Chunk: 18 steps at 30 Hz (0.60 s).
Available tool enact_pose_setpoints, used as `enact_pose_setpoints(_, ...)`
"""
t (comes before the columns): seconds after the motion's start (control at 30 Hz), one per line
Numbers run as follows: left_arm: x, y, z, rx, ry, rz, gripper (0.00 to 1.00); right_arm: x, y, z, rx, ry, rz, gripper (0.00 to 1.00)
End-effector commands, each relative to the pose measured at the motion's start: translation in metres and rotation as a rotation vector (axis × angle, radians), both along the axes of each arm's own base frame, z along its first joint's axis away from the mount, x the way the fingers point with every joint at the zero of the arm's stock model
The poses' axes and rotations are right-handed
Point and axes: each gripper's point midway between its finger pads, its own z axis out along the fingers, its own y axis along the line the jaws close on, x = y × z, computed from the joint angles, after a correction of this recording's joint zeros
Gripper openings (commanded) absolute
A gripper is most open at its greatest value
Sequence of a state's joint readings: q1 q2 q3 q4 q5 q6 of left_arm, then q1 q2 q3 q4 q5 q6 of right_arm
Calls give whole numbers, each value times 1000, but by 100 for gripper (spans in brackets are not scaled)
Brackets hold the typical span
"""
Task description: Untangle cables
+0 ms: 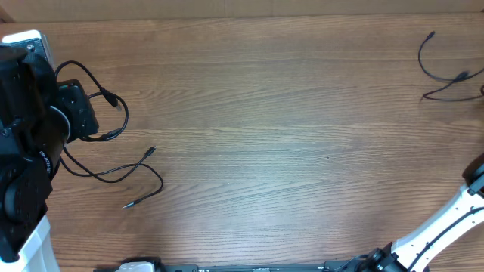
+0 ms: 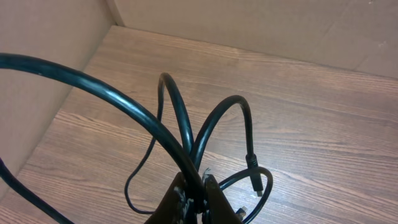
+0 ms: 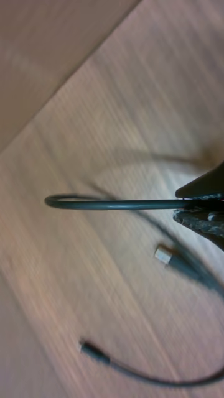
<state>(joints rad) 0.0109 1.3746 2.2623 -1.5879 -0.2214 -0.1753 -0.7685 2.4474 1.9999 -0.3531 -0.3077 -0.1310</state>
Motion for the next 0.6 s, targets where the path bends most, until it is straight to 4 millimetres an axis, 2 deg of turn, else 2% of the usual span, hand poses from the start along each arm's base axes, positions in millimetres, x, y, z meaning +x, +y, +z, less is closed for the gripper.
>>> enact_pose_setpoints(0.0, -1, 3, 3, 29, -6, -3, 4, 39, 44, 7, -22, -27, 94, 4)
enact_pose_setpoints(0.2, -3, 3, 0, 29, 7, -4, 4, 72, 78, 13, -94, -34, 123, 4)
enact_pose_setpoints(0.37, -3, 3, 1, 40, 10, -13, 4, 83, 94, -3, -98, -12, 138, 4)
enact_pose_setpoints(0.5, -3, 3, 0, 40, 12, -14, 4, 82, 95, -18, -74, 6, 133, 9)
enact_pose_setpoints(0.53, -3, 3, 0, 40, 13, -14, 4, 82, 95, -20, -73, 6, 133, 27)
enact_pose_setpoints(0.57, -4, 3, 0, 40, 13, -14, 4, 82, 95, -20, -74, 7, 133, 38)
